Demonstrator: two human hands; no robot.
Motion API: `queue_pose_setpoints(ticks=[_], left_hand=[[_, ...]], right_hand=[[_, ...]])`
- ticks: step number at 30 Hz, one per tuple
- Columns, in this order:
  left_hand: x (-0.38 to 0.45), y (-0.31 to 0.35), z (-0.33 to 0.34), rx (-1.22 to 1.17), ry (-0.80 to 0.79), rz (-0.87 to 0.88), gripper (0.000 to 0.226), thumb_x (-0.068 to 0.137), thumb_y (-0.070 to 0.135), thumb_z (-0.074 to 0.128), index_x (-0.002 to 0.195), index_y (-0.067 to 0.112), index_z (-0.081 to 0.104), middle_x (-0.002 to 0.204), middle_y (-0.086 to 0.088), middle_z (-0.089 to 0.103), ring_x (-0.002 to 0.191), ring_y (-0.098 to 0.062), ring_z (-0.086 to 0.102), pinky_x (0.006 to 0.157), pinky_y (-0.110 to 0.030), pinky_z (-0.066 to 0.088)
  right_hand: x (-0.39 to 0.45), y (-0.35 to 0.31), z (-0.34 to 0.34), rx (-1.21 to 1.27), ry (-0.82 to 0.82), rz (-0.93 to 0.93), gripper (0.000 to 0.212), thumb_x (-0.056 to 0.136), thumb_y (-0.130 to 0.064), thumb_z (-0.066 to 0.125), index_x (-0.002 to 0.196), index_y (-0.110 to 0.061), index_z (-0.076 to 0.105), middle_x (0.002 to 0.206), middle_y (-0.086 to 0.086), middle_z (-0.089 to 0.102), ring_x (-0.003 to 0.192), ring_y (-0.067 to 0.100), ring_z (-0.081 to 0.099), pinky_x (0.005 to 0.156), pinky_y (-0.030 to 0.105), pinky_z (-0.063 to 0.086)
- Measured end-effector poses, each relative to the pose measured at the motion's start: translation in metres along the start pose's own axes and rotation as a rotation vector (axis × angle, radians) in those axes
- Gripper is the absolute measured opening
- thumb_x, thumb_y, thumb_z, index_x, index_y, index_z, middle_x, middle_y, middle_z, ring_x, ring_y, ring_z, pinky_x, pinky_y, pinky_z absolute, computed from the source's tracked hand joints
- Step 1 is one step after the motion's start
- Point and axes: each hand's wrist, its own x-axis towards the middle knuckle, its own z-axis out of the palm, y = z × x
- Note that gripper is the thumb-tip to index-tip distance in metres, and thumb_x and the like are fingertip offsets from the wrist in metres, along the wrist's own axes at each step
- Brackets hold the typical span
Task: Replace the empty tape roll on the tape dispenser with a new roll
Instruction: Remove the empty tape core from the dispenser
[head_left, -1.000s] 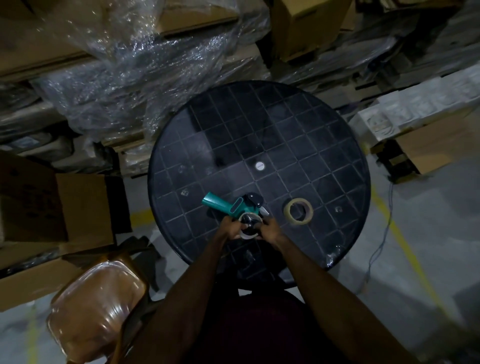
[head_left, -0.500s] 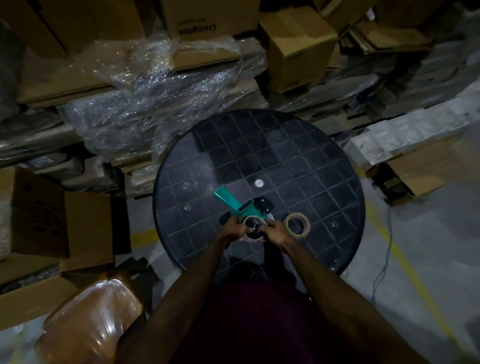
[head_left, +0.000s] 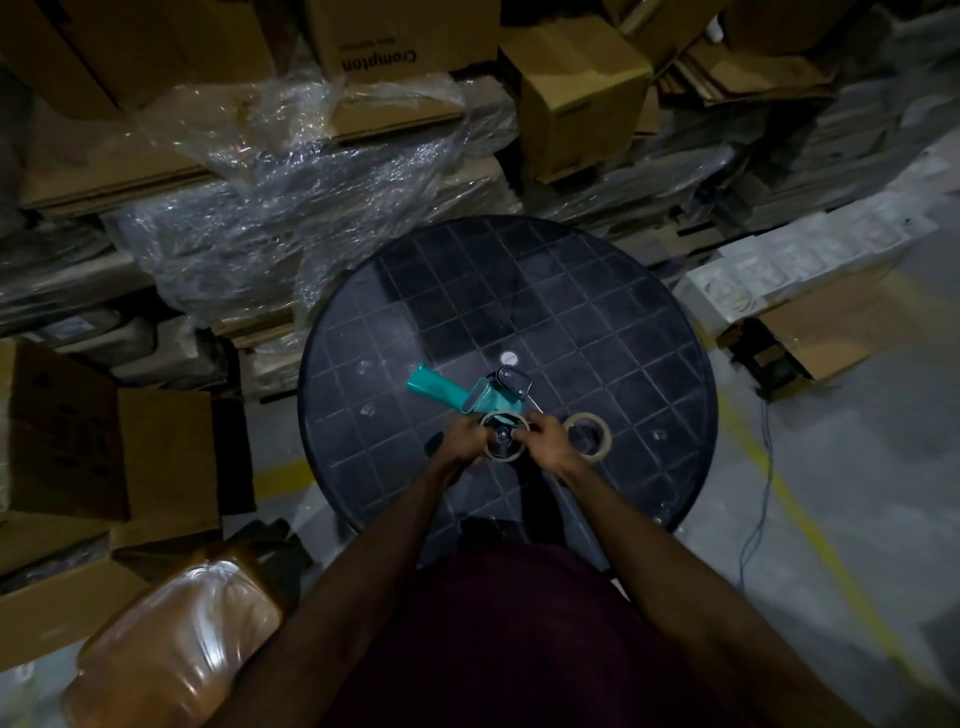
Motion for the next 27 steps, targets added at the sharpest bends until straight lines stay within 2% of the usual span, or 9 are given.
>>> queue_pose_setpoints(ticks=[5, 9, 12, 15, 18, 20, 23, 24, 27], left_hand=[[-0.002, -0.003, -0.002, 0.074, 0.023, 0.053, 0.031, 0.076, 0.001, 0.056, 0.092, 0.02, 0.074, 0.086, 0.0, 0.075, 0.077, -0.017, 0.07, 0.068, -0.03, 0.058], [-0.007, -0.007, -0.005, 0.179, 0.102, 0.136, 0.019, 0.086, -0.002, 0.064, 0.101, 0.005, 0.075, 0.085, -0.001, 0.071, 0.062, 0.007, 0.062, 0.059, -0.009, 0.049], [-0.004, -0.015, -0.01, 0.195, 0.14, 0.173, 0.017, 0.084, 0.001, 0.072, 0.1, -0.004, 0.076, 0.084, -0.009, 0.073, 0.057, 0.015, 0.059, 0.062, -0.014, 0.05], [-0.01, -0.014, -0.009, 0.235, 0.18, 0.2, 0.023, 0.077, 0.015, 0.072, 0.094, 0.001, 0.079, 0.086, -0.016, 0.077, 0.072, -0.002, 0.064, 0.069, -0.027, 0.052], [-0.015, -0.012, -0.005, 0.228, 0.208, 0.233, 0.025, 0.074, 0.017, 0.07, 0.091, 0.0, 0.079, 0.084, -0.015, 0.077, 0.076, -0.013, 0.067, 0.068, -0.026, 0.053], [-0.016, -0.012, -0.004, 0.248, 0.218, 0.244, 0.027, 0.073, 0.019, 0.07, 0.092, 0.001, 0.08, 0.084, -0.013, 0.078, 0.076, -0.012, 0.067, 0.068, -0.022, 0.052], [-0.014, -0.011, -0.004, 0.304, 0.234, 0.206, 0.019, 0.079, 0.007, 0.074, 0.096, 0.0, 0.079, 0.084, -0.011, 0.076, 0.078, -0.012, 0.065, 0.062, -0.007, 0.044], [-0.013, -0.011, -0.004, 0.304, 0.233, 0.185, 0.019, 0.08, 0.006, 0.074, 0.098, 0.002, 0.078, 0.085, -0.008, 0.075, 0.079, -0.012, 0.066, 0.063, -0.007, 0.045], [-0.009, -0.014, -0.005, 0.32, 0.222, 0.145, 0.027, 0.075, 0.019, 0.071, 0.1, 0.011, 0.079, 0.089, -0.005, 0.077, 0.082, -0.015, 0.07, 0.075, -0.025, 0.055]], right_hand=[[0.0, 0.0, 0.001, -0.036, 0.032, -0.019, 0.024, 0.088, 0.006, 0.061, 0.111, 0.003, 0.066, 0.093, 0.011, 0.069, 0.079, 0.019, 0.065, 0.057, 0.008, 0.05], [0.001, 0.001, 0.004, -0.092, 0.015, -0.03, 0.019, 0.085, -0.003, 0.066, 0.103, -0.003, 0.069, 0.092, 0.012, 0.074, 0.081, 0.023, 0.069, 0.071, 0.029, 0.058], [0.0, 0.0, 0.008, -0.128, 0.007, -0.037, 0.021, 0.084, -0.007, 0.068, 0.104, -0.003, 0.069, 0.092, 0.01, 0.073, 0.08, 0.022, 0.069, 0.075, 0.033, 0.058], [-0.003, 0.0, 0.009, -0.146, -0.005, -0.042, 0.023, 0.085, -0.004, 0.066, 0.107, 0.001, 0.069, 0.091, 0.01, 0.071, 0.08, 0.021, 0.067, 0.076, 0.035, 0.056], [-0.002, 0.003, 0.009, -0.111, -0.004, -0.029, 0.021, 0.086, 0.0, 0.065, 0.106, 0.004, 0.069, 0.091, 0.013, 0.071, 0.08, 0.023, 0.066, 0.077, 0.038, 0.056], [-0.002, 0.005, 0.009, -0.112, -0.011, -0.024, 0.022, 0.086, -0.001, 0.065, 0.107, 0.002, 0.07, 0.094, 0.015, 0.073, 0.082, 0.024, 0.068, 0.08, 0.04, 0.058], [-0.002, 0.007, 0.01, -0.097, -0.006, -0.024, 0.022, 0.085, -0.004, 0.067, 0.107, -0.002, 0.071, 0.097, 0.015, 0.075, 0.086, 0.025, 0.071, 0.084, 0.042, 0.059], [-0.002, 0.007, 0.011, -0.094, 0.001, -0.023, 0.021, 0.085, -0.005, 0.068, 0.106, -0.003, 0.072, 0.095, 0.014, 0.075, 0.085, 0.024, 0.07, 0.084, 0.041, 0.059], [-0.003, 0.004, 0.011, -0.11, 0.021, -0.011, 0.019, 0.084, -0.006, 0.068, 0.102, -0.005, 0.072, 0.09, 0.011, 0.073, 0.083, 0.022, 0.069, 0.083, 0.041, 0.058]])
